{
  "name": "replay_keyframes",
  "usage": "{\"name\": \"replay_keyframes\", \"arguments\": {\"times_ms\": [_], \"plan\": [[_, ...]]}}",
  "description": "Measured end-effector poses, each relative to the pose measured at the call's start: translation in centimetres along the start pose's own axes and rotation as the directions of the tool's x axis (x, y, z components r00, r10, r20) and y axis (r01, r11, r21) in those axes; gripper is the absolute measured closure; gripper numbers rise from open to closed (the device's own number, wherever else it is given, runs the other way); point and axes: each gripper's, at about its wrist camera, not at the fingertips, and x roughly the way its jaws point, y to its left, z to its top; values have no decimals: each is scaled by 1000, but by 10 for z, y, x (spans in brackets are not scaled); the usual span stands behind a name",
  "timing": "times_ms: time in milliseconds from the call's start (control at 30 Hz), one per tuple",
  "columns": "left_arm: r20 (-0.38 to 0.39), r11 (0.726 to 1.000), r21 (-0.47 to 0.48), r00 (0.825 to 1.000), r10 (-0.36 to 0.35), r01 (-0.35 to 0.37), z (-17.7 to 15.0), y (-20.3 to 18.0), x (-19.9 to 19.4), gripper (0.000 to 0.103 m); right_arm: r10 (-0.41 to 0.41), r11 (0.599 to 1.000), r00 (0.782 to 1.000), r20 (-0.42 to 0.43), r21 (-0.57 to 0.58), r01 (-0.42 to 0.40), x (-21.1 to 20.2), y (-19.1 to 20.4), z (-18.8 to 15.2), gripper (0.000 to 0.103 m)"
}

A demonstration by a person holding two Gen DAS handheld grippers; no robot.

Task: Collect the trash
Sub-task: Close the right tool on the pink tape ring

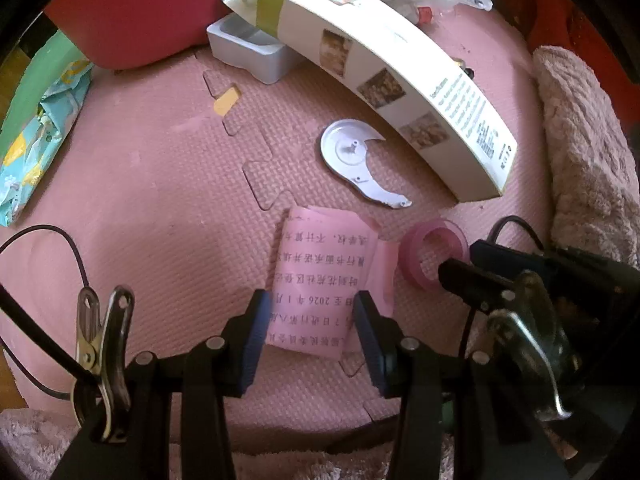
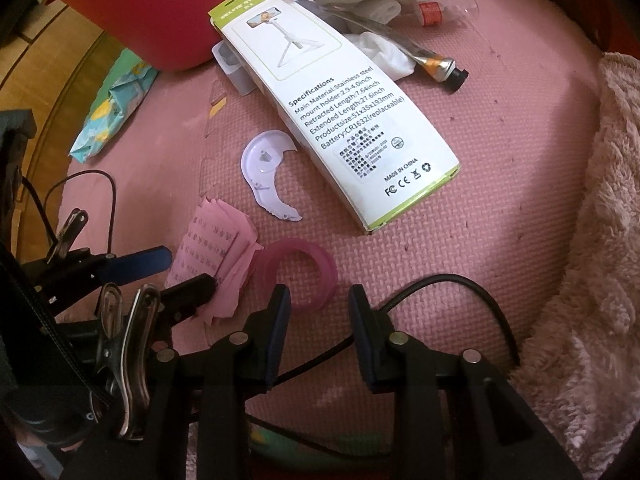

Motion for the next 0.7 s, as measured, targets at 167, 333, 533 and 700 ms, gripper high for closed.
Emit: {"name": "replay_keyframes", "arguments": {"times_ms": [167,333,533,700], "plan": [[13,1000,-12,1000,-18,18,-4,4,2,59,-2,1000,1000,-17,-3,2,6,1,0,88],[25,1000,-10,1000,-18,18,-6,6,2,60,3,1000,1000,-17,-9,-3,9,3,0,92],[45,1000,-16,999,-6,7,-7,9,-6,61,14,1000,1000,-2,-8,-14,7,2,-1,94],[65,999,-45,998,0,2,-9,16,-18,98,55,998,998,29,2,-56,-1,-6,-2,94]]}}
